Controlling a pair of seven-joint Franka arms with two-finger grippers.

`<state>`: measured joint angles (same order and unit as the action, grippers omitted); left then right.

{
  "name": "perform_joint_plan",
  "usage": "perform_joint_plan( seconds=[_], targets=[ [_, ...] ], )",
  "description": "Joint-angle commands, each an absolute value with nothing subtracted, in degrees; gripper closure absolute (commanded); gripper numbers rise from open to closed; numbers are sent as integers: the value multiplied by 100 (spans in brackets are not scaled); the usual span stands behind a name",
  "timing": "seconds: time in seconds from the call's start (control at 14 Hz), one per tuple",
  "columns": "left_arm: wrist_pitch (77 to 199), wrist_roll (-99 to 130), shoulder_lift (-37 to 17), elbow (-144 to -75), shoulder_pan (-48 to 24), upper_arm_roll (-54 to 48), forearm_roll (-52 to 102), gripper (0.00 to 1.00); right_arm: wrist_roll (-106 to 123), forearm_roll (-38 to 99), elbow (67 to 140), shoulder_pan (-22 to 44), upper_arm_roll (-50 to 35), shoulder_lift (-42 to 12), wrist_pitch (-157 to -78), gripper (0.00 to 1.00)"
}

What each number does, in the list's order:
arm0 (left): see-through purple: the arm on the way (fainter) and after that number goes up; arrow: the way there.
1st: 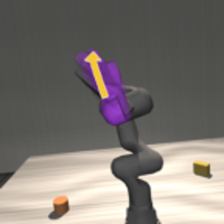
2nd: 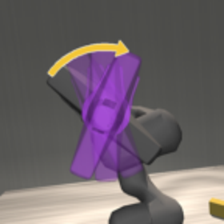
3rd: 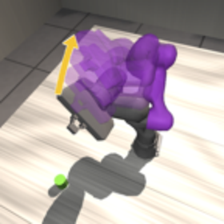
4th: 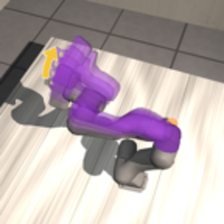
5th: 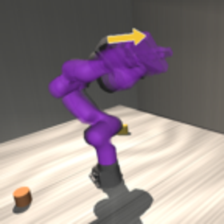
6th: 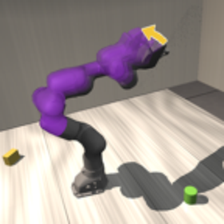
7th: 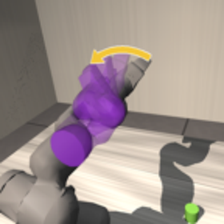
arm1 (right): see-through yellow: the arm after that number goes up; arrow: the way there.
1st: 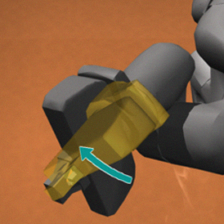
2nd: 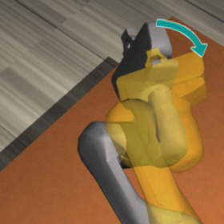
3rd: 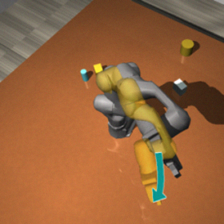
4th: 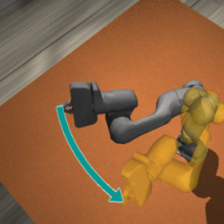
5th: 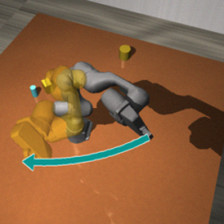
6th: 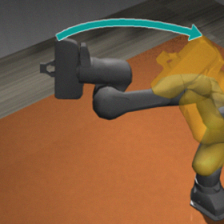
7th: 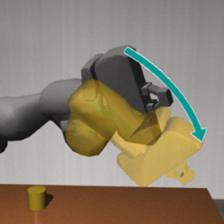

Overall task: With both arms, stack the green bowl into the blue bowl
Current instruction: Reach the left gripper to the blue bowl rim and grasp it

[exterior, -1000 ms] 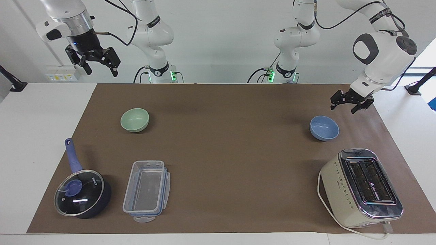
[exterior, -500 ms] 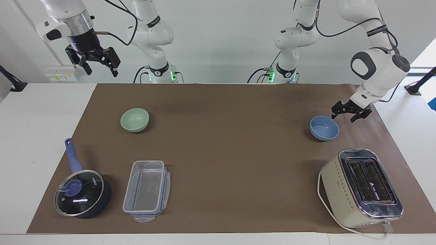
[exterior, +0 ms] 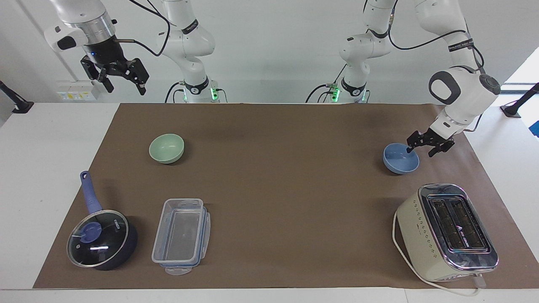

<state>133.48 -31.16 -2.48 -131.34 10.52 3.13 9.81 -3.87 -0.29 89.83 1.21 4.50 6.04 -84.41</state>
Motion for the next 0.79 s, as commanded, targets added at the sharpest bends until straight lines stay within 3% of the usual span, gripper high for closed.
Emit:
perform_joint_plan(
  seconds=[0.0, 0.07, 0.29, 0.36, 0.71],
  targets=[
    [13614, -3173, -237, -13280, 958, 334, 1081, 23, -272, -26, 9000, 123, 466, 668, -8367, 0],
    [13623, -3173, -237, -13280, 958, 334, 1081, 33, -272, -26, 9000, 123, 457, 668, -8367, 0],
    [13606, -3182, -246, -13245, 932, 334, 1081, 95, -272, -26, 9000, 123, 457, 659, -8367, 0],
    [13605, -3190, -246, -13236, 932, 334, 1081, 100, -272, -26, 9000, 123, 457, 668, -8367, 0],
    [13597, -3190, -237, -13166, 932, 334, 1081, 100, -272, -26, 9000, 123, 457, 668, -8367, 0]
  ],
)
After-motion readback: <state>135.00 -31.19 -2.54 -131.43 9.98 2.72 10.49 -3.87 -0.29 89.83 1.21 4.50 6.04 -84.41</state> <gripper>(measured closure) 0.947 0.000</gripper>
